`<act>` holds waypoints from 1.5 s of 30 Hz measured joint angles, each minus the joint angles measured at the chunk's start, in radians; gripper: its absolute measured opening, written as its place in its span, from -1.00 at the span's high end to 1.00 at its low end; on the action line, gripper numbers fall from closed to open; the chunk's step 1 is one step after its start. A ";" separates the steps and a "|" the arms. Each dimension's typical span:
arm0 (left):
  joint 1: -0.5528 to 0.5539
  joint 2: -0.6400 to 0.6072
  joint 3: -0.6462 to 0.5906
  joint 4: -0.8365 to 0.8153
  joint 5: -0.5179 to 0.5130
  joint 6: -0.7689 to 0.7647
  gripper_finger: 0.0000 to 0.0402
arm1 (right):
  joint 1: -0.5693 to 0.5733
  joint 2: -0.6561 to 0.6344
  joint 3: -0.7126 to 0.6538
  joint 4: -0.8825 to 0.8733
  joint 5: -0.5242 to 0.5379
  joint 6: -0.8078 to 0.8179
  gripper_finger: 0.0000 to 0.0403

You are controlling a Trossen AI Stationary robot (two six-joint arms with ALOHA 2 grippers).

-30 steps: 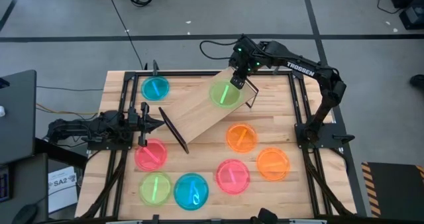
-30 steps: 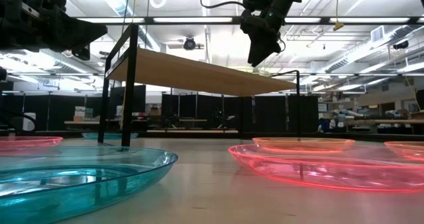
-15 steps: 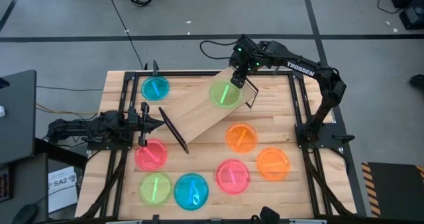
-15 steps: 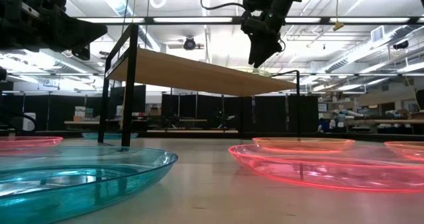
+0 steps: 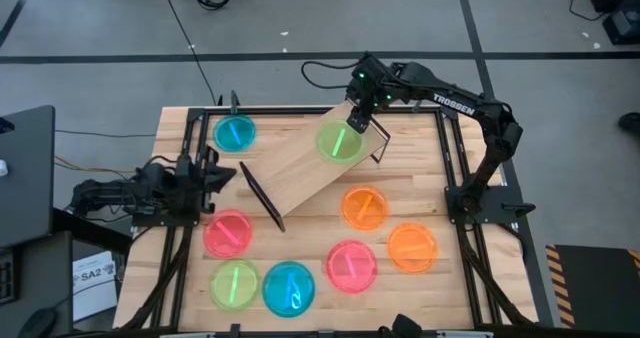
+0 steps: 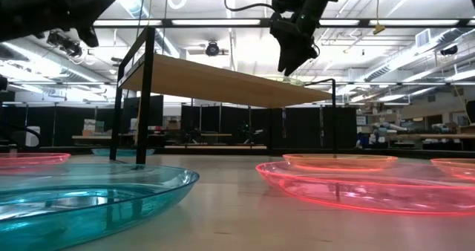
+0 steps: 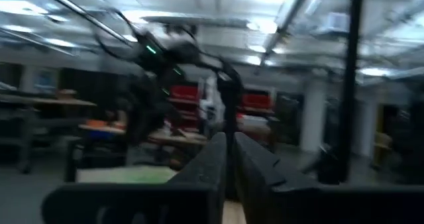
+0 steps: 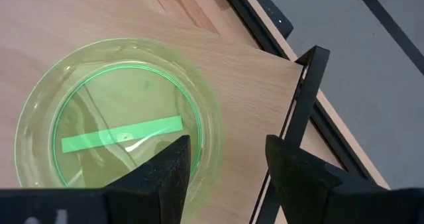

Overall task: Place and stack plates onto a shelf
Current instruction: Put the top left blue plate on the shelf

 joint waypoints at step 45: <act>0.498 0.879 1.048 -1.580 -0.288 -0.026 0.23 | 0.075 0.000 0.000 -0.038 -0.001 -0.064 -0.01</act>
